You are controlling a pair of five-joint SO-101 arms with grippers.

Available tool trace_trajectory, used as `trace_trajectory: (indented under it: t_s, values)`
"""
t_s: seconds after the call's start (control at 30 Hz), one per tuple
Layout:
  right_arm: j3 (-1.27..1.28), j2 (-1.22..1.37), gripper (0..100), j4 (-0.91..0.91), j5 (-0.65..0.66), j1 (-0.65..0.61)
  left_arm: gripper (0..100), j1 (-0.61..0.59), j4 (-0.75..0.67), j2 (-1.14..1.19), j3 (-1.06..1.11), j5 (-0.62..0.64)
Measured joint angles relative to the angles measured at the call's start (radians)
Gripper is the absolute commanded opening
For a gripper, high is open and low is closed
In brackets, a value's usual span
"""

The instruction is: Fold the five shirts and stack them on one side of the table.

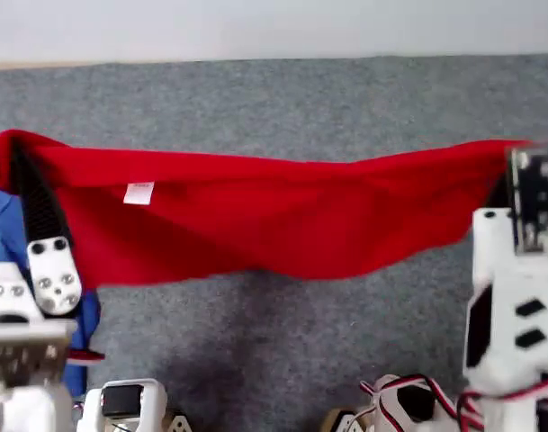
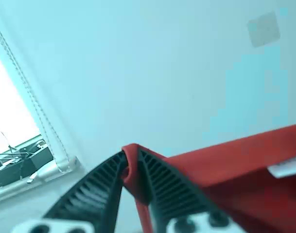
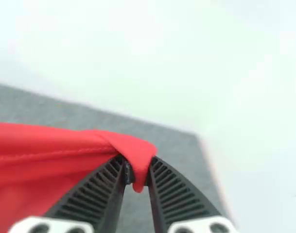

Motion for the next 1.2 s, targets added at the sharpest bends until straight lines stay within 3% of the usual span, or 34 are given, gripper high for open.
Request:
trace_trajectory:
  t_s: [0.53, 1.2]
  values:
    - [-0.302, -0.002, 0.8, -0.127, 0.091, 0.117, 1, -0.002, 0.0, -0.207, 0.091, 0.0]
    - [-0.322, -0.163, 0.8, -0.203, 0.233, 0.117, 0, -0.005, 0.0, -0.388, 0.221, -0.052]
